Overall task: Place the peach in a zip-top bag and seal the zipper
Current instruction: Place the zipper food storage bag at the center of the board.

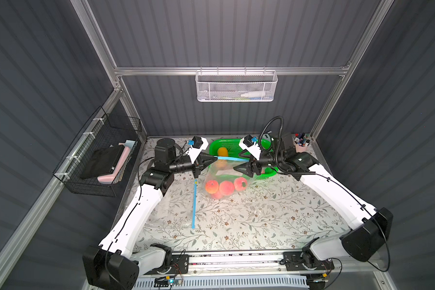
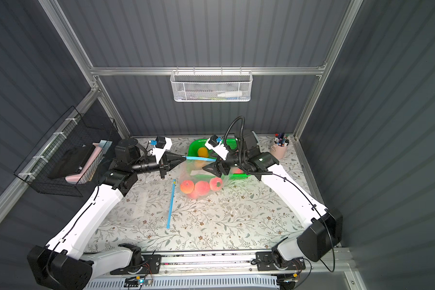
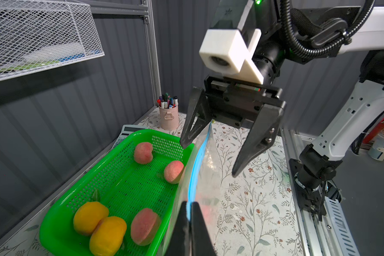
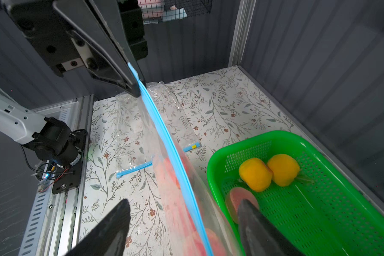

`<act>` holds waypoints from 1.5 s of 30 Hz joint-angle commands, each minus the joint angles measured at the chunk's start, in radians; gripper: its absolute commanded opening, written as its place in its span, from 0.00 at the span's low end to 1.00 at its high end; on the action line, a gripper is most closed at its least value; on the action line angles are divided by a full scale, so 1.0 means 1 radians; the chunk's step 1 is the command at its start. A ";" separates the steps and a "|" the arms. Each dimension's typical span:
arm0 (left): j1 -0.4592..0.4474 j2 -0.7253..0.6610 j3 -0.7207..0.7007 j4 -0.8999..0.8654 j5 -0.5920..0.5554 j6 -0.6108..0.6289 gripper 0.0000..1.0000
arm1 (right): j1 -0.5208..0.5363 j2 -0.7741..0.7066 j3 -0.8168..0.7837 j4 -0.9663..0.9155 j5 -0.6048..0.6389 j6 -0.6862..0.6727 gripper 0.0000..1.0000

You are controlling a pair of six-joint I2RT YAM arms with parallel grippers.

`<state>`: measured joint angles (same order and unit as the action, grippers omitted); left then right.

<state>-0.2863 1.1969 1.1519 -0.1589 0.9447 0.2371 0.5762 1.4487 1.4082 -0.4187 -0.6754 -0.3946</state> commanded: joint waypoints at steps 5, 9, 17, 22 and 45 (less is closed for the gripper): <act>0.001 -0.002 0.032 0.016 0.007 -0.003 0.00 | 0.016 0.001 0.005 0.022 0.013 0.054 0.42; 0.001 -0.012 0.032 0.020 -0.085 -0.058 0.26 | 0.016 -0.007 -0.001 0.031 0.047 0.114 0.05; 0.002 -0.079 -0.031 0.051 -0.587 -0.282 0.91 | 0.012 -0.169 -0.113 0.022 0.317 0.373 0.00; 0.003 -0.098 -0.070 0.025 -0.772 -0.371 1.00 | -0.045 -0.283 -0.173 -0.124 0.569 0.536 0.00; 0.003 -0.016 -0.031 -0.184 -0.873 -0.475 1.00 | -0.597 -0.441 -0.505 0.112 1.247 0.532 0.09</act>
<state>-0.2859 1.1667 1.0916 -0.2794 0.0776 -0.2188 0.0185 0.9882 0.9024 -0.3893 0.4988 0.1417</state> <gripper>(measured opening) 0.996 0.074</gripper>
